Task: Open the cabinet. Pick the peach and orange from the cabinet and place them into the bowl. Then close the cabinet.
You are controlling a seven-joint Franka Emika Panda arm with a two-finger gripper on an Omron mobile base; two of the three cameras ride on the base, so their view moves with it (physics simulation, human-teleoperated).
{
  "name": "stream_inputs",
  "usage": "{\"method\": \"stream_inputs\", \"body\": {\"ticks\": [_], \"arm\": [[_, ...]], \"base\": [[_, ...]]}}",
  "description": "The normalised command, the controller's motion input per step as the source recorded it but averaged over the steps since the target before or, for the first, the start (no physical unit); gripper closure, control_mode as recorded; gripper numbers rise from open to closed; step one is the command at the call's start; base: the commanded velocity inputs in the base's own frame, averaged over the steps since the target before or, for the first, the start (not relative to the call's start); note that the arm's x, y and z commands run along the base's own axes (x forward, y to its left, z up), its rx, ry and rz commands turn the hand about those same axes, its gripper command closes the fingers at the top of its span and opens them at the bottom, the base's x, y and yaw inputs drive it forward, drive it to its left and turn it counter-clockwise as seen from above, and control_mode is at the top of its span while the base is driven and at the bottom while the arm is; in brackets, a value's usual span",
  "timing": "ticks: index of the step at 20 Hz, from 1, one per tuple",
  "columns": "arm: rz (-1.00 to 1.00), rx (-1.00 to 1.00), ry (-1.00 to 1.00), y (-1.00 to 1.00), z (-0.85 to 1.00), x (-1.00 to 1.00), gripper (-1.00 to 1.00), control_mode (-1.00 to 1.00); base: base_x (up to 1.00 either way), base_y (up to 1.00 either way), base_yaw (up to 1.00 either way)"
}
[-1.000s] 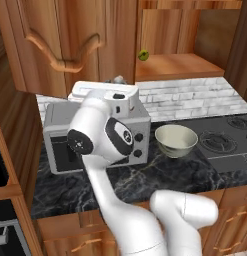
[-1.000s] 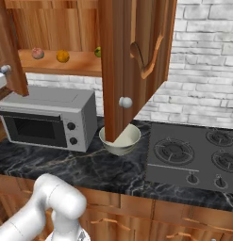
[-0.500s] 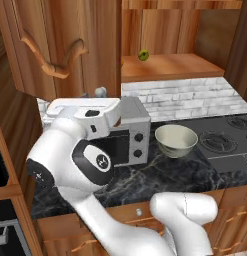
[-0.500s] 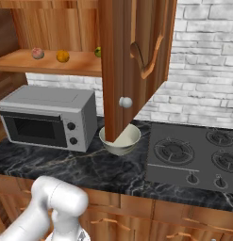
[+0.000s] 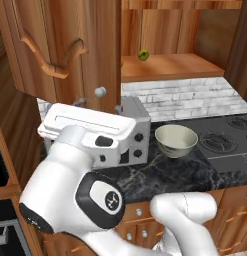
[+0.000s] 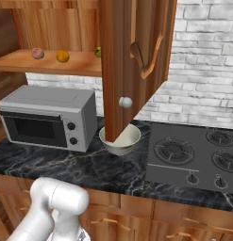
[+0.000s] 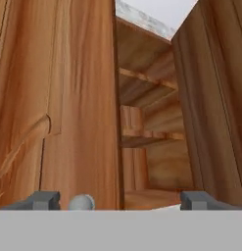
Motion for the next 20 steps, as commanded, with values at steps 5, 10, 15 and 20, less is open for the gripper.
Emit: {"method": "stream_inputs", "body": {"ticks": [5,10,15,20], "arm": [[0.29,0.33,0.03,-1.0,0.31,0.02,-1.0,-1.0],[0.45,0.25,0.0,-0.87,0.02,0.0,-1.0,-1.0],[0.57,0.17,0.0,-0.68,-0.05,0.0,-1.0,-1.0],[0.61,0.14,0.0,-0.57,-0.03,0.03,-1.0,-1.0]], "base": [[0.0,0.0,0.0],[0.0,0.0,0.0],[0.0,0.0,0.0],[0.0,0.0,0.0]]}}
